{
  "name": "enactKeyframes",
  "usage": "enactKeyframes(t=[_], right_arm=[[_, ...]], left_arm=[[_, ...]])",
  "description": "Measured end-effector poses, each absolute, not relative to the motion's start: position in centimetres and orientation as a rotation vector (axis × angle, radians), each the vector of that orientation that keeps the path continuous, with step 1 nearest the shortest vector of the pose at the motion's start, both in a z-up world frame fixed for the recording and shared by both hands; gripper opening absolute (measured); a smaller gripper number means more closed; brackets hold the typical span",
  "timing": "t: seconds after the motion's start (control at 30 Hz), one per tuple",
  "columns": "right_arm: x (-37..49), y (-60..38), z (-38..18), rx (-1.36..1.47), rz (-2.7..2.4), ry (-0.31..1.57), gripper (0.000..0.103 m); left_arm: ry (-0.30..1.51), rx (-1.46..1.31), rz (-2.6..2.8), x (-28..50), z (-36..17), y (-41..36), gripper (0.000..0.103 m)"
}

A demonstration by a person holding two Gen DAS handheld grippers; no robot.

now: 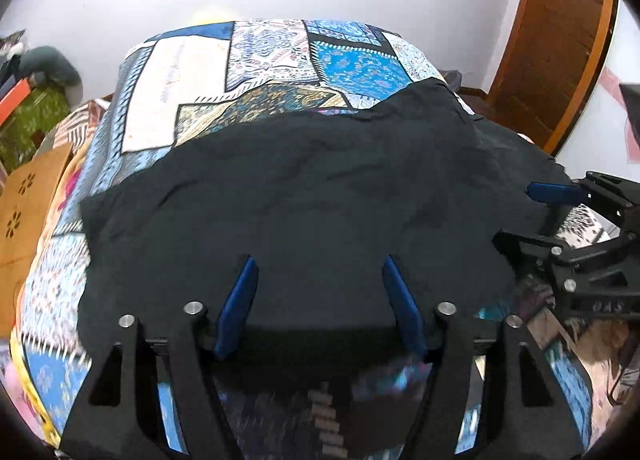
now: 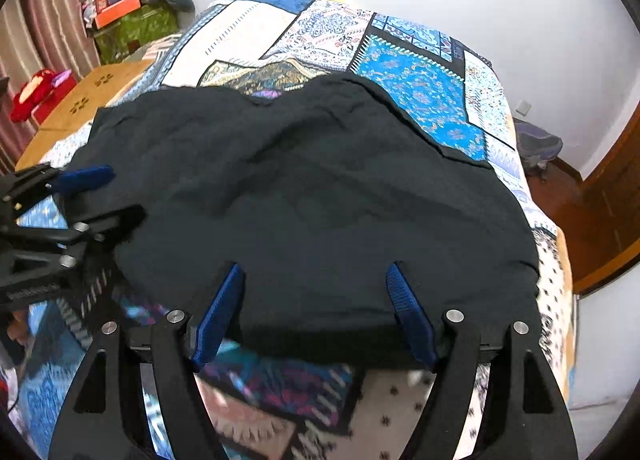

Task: Fold large clothes

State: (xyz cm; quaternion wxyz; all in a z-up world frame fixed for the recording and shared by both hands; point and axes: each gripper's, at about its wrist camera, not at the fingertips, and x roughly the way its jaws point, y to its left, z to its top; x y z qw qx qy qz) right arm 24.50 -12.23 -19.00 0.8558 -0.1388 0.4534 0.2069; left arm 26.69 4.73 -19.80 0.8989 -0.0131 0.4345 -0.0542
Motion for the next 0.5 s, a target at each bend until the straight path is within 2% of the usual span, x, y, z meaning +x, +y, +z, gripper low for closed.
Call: enactKeyframes(t=[0.33, 0.5], right_arm=[[21.6, -13.0, -17.8, -0.263, 0.424, 0.985, 0.071], [20.9, -12.7, -16.2, -0.227, 0.452, 0.937, 0.071]], left_arm=[[0.842, -0.155, 0.038, 21.9, -18.4, 9.1, 0.069], [0.824, -0.342, 0.098, 19.9, -17.9, 13.2, 0.069]])
